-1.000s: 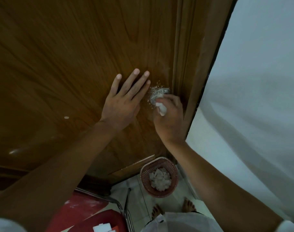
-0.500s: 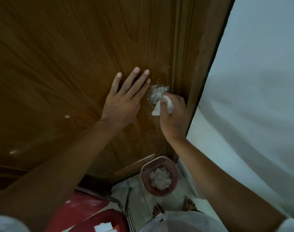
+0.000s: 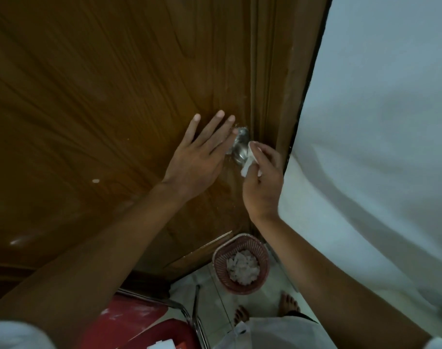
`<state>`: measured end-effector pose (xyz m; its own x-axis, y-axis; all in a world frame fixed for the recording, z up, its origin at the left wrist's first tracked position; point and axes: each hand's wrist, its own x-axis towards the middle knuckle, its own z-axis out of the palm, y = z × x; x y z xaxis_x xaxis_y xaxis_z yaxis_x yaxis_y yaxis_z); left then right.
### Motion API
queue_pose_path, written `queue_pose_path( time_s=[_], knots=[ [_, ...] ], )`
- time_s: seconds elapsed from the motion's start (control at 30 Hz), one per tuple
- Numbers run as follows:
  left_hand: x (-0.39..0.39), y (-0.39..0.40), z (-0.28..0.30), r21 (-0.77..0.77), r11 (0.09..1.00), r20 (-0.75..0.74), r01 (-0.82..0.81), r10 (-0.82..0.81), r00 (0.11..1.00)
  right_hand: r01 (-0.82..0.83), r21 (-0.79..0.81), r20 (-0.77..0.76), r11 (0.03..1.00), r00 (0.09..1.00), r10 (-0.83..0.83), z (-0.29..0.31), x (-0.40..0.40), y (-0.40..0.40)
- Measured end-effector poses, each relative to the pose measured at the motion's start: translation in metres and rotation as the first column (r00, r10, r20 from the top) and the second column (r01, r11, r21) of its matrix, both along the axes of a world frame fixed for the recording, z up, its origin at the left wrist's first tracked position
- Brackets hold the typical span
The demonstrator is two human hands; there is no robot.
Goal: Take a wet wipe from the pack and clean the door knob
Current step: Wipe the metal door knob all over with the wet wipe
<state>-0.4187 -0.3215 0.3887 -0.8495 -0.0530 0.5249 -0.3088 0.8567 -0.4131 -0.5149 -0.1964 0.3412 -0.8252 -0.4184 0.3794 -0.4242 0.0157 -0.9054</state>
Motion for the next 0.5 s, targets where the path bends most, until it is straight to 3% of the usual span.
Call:
queue_pose_path(
  time_s=[0.13, 0.4, 0.5],
  knots=[
    [-0.005, -0.003, 0.001, 0.007, 0.998, 0.055, 0.064, -0.064, 0.996, 0.091, -0.048, 0.211, 0.995, 0.974, -0.079, 0.001, -0.005, 0.003],
    [-0.006, -0.01, 0.001, -0.005, 0.997, 0.069, 0.076, -0.075, 0.995, 0.097, -0.073, 0.14, 0.993, 0.986, -0.086, -0.004, 0.015, 0.006],
    [-0.007, -0.006, 0.003, 0.03, 0.988, 0.112, 0.148, -0.151, 0.982, 0.145, -0.085, 0.217, 0.986, 0.968, -0.124, -0.002, 0.009, 0.003]
  ],
)
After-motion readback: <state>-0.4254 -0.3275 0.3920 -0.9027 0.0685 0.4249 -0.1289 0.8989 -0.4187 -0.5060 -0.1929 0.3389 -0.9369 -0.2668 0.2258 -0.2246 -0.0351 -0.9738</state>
